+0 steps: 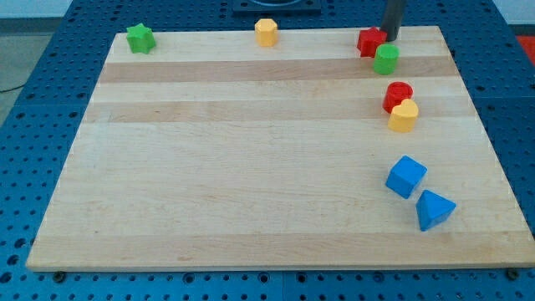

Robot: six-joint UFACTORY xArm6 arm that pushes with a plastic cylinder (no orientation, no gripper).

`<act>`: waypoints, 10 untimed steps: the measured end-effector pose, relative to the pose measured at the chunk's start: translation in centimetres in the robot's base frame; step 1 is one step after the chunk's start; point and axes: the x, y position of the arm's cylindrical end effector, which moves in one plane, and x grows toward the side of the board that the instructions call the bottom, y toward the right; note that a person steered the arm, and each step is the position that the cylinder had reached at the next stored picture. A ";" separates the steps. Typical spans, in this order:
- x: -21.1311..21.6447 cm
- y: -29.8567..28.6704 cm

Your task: Move red star diagonally to the hexagon

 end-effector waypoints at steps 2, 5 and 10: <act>2.2 3.9; -0.2 -2.6; 7.2 -10.6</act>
